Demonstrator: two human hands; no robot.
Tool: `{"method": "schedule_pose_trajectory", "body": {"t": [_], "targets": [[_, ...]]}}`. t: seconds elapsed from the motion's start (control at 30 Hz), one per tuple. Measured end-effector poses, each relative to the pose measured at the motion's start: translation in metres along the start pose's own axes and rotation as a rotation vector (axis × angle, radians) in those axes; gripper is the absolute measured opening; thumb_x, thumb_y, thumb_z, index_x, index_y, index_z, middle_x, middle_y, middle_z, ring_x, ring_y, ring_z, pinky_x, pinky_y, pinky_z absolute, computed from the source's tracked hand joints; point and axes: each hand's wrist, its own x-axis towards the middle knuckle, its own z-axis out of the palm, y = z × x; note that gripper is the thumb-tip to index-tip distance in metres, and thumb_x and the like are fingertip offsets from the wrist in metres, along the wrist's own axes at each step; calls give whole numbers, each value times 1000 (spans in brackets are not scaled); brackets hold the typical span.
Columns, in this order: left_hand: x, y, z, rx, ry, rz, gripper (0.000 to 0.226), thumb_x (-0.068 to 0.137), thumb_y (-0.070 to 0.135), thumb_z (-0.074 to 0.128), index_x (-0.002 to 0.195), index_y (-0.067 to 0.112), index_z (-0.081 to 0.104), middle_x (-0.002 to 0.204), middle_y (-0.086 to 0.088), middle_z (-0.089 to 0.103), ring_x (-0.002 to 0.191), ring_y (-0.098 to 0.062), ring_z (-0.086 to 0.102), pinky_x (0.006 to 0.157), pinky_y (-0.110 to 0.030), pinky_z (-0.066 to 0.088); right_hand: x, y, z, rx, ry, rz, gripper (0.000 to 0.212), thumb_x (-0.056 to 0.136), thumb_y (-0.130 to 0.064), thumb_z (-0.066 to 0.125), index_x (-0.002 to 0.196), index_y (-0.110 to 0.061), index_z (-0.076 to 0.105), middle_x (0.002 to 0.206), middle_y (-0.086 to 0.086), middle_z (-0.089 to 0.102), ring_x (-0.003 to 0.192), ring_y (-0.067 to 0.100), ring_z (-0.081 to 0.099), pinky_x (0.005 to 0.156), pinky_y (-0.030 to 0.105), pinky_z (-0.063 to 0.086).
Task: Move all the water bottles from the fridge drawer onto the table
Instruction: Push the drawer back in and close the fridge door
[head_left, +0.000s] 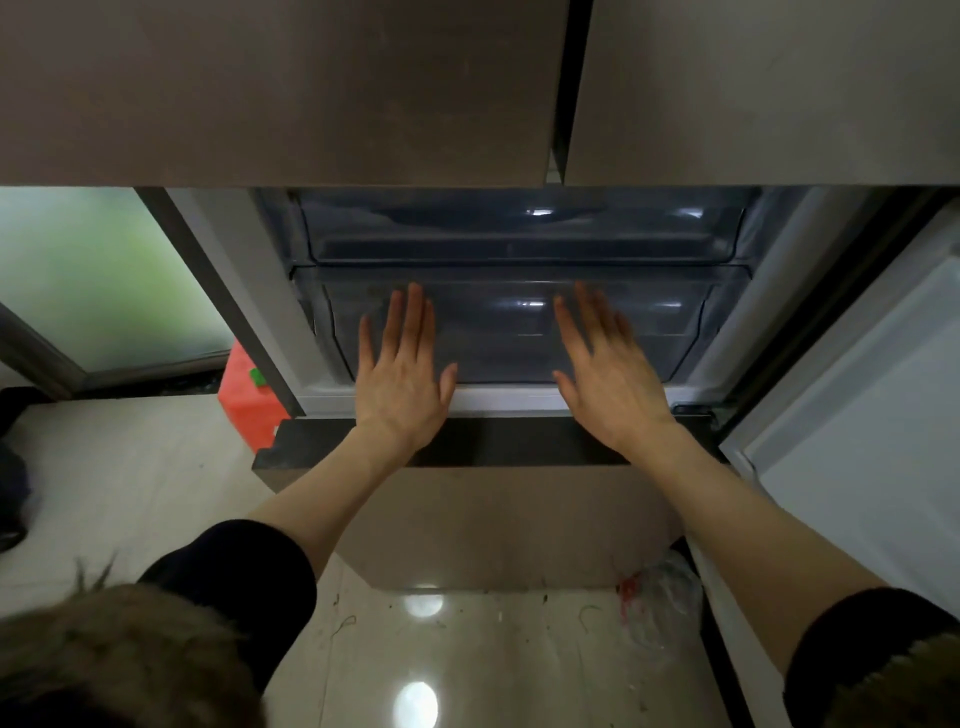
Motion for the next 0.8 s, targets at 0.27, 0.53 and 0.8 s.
{"method": "schedule_pose_trajectory", "body": {"t": [0.27, 0.53, 0.8], "targets": [[16, 1, 1, -16, -77, -13, 76, 94, 52, 21, 145, 10, -17, 152, -7, -28, 142, -21, -22, 114, -42, -15, 11, 11, 0, -138, -91, -15, 78, 96, -40, 41, 147, -21, -15, 155, 9, -23, 144, 27, -16, 116, 46, -6], [5, -6, -23, -64, -134, 104, 76, 94, 52, 29, 147, 16, -10, 157, -6, -13, 144, -22, -13, 115, -45, -10, -10, -1, -29, -82, -139, 58, 73, 96, -42, 36, 148, -24, -11, 158, 5, -8, 146, 25, -6, 117, 53, -1], [-61, 23, -85, -285, -167, 226, 66, 97, 45, 29, 149, 16, 0, 158, -6, -6, 145, -21, -10, 119, -41, -2, -99, -12, -105, -83, -129, 184, 65, 98, -45, 29, 149, -25, -6, 159, 3, 1, 146, 21, -1, 115, 49, -4]]}}
